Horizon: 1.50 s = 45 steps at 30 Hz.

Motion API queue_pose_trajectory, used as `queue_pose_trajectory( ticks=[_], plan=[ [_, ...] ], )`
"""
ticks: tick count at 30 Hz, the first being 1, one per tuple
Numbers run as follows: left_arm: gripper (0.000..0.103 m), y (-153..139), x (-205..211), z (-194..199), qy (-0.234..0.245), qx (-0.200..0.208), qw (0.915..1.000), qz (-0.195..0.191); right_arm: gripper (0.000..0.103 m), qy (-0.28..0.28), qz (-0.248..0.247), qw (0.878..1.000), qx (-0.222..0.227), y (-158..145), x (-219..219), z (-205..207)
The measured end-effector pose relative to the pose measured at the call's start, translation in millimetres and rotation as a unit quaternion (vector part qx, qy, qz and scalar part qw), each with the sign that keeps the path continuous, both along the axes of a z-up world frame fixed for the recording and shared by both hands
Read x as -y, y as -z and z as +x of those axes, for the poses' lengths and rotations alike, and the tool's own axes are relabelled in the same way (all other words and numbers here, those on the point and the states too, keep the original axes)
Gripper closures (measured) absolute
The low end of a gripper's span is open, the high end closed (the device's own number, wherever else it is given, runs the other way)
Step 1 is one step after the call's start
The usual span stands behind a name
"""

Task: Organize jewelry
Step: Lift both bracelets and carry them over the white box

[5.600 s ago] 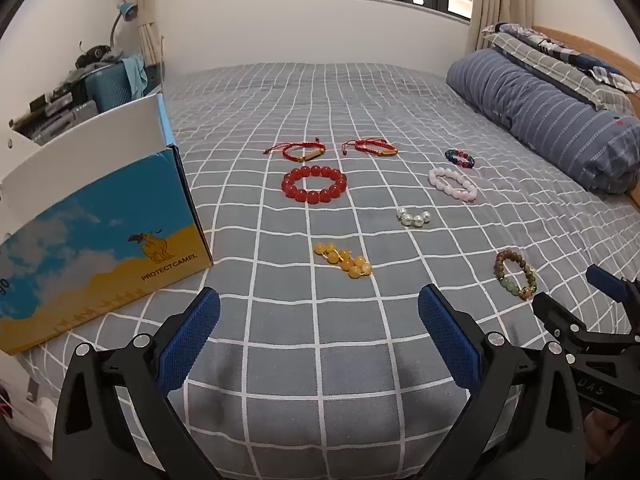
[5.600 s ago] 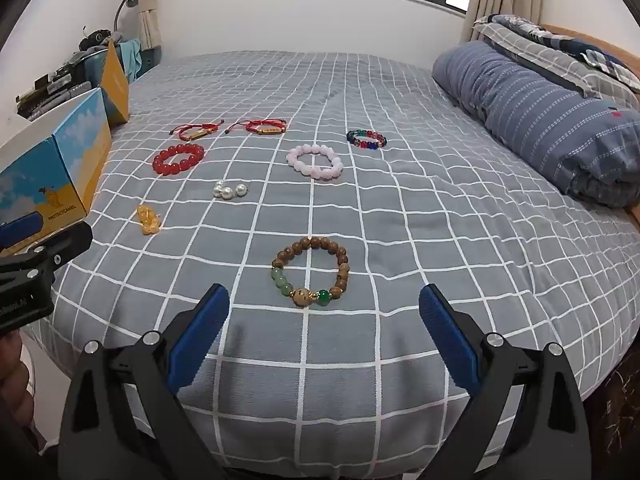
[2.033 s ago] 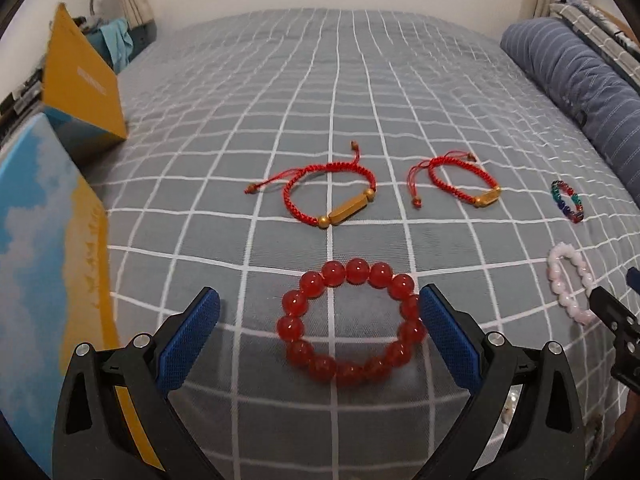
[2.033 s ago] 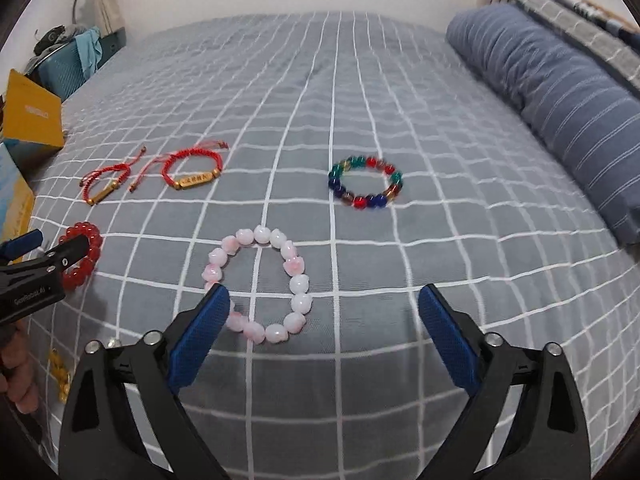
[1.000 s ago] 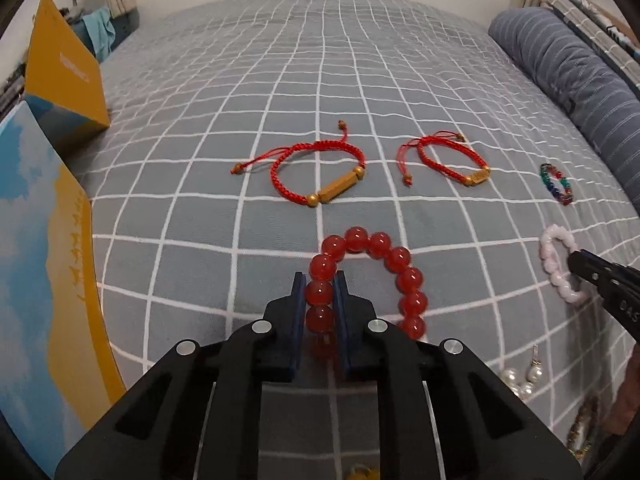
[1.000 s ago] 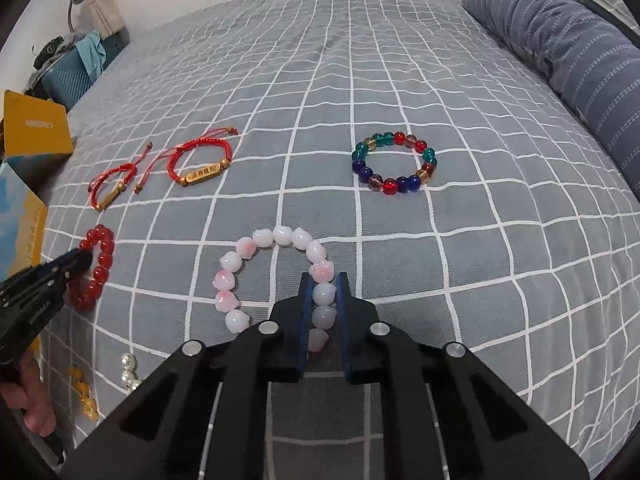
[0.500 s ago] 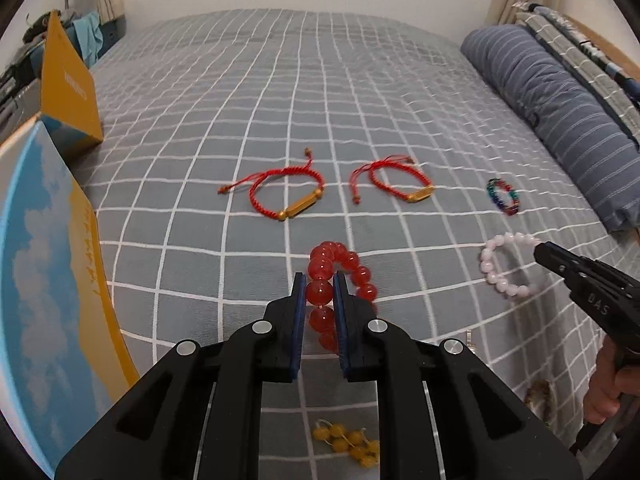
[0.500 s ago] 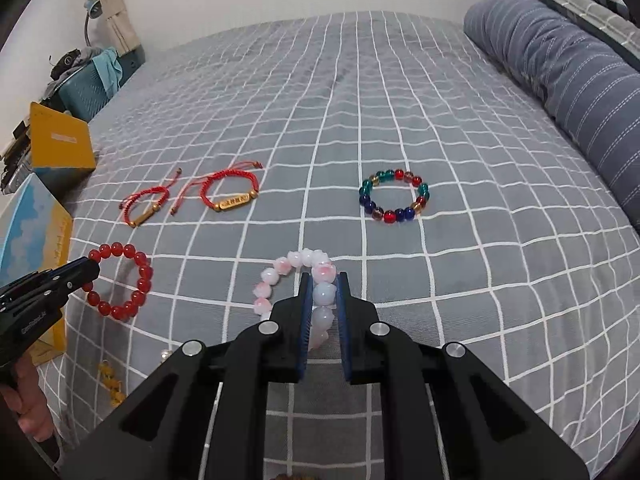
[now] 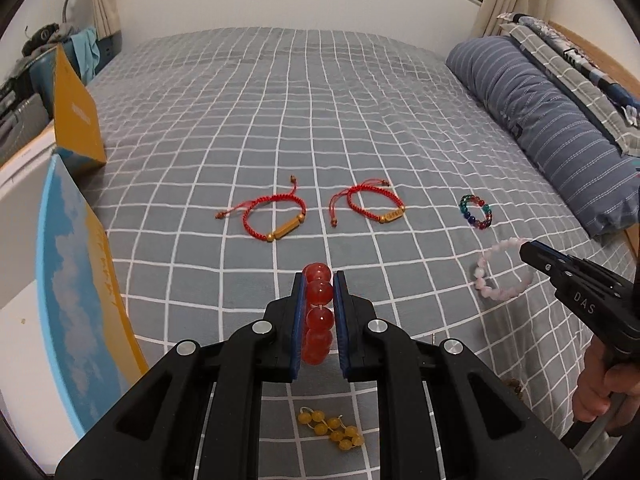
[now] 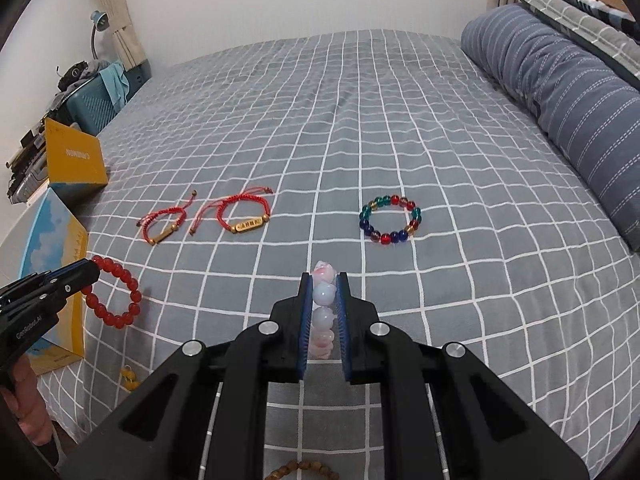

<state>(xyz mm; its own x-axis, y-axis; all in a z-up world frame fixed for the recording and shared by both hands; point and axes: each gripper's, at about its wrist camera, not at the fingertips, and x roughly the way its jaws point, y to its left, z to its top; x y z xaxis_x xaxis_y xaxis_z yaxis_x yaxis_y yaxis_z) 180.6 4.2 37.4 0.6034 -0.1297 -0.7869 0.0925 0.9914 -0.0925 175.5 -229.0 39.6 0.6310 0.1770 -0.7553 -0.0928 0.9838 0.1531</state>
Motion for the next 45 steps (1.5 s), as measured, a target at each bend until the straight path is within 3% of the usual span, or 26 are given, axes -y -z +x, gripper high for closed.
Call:
queue_pose_trajectory(
  ticks=[20, 34, 45],
  plan=[
    [0.090, -60, -21, -14, -0.008, 0.026, 0.9996, 0.013, 0.092, -0.024, -0.003, 0.999, 0.041, -61, -21, -8],
    [0.090, -100, -85, -46, -0.056, 0.044, 0.9974, 0.008, 0.092, -0.098, 0.008, 0.992, 0.073, -108, -109, -20],
    [0.090, -120, -170, -82, -0.138, 0.063, 0.9883, 0.018, 0.092, -0.180, 0.014, 0.979, 0.097, -140, -212, -33]
  ],
)
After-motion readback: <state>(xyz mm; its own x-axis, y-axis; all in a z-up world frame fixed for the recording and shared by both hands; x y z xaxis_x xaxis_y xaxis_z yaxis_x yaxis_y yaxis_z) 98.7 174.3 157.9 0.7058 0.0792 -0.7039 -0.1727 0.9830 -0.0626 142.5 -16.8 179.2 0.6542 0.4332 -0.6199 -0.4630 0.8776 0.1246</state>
